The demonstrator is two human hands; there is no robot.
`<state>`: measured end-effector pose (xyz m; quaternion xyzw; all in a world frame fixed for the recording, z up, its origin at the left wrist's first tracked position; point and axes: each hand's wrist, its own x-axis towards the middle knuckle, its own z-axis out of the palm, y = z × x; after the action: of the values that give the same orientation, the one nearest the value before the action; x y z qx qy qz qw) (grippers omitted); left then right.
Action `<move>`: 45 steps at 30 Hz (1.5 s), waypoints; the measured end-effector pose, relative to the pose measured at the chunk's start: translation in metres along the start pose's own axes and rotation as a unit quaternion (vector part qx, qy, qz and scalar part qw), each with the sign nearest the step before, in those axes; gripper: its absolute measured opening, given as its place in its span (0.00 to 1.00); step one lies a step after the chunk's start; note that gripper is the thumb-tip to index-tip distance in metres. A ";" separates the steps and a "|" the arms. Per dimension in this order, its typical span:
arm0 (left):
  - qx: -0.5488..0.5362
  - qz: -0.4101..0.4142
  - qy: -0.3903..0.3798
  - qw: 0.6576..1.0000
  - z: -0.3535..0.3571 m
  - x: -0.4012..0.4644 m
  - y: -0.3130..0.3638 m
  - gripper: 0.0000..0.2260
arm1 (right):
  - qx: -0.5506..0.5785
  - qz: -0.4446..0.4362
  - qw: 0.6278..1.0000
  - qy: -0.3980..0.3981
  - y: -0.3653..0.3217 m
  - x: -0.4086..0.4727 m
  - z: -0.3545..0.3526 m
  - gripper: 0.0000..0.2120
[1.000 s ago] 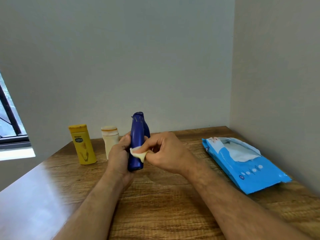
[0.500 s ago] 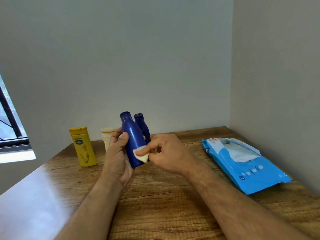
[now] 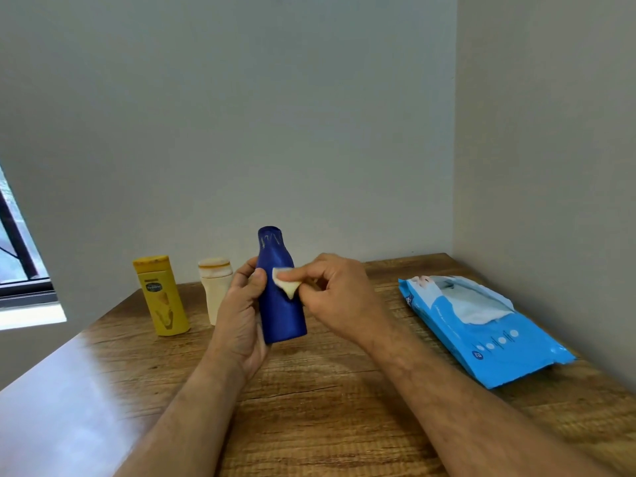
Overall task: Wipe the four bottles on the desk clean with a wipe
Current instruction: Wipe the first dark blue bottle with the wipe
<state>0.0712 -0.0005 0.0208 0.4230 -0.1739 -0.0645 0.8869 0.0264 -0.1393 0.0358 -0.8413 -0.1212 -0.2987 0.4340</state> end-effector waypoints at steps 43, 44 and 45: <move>0.019 -0.104 -0.033 0.994 -0.006 -0.007 0.004 0.21 | 0.089 -0.003 0.995 -0.045 -0.010 -0.007 0.002 0.09; 0.011 -0.096 -0.038 0.995 -0.006 -0.007 0.003 0.17 | 0.072 -0.002 0.997 -0.019 -0.008 -0.006 0.000 0.10; 0.006 -0.087 -0.044 0.995 -0.005 -0.007 0.003 0.13 | 0.063 0.000 0.998 0.003 -0.008 -0.006 -0.002 0.11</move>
<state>0.0666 0.0067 0.0181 0.4388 -0.1752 -0.1591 0.8669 0.0174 -0.1357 0.0381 -0.8115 -0.1383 -0.2931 0.4863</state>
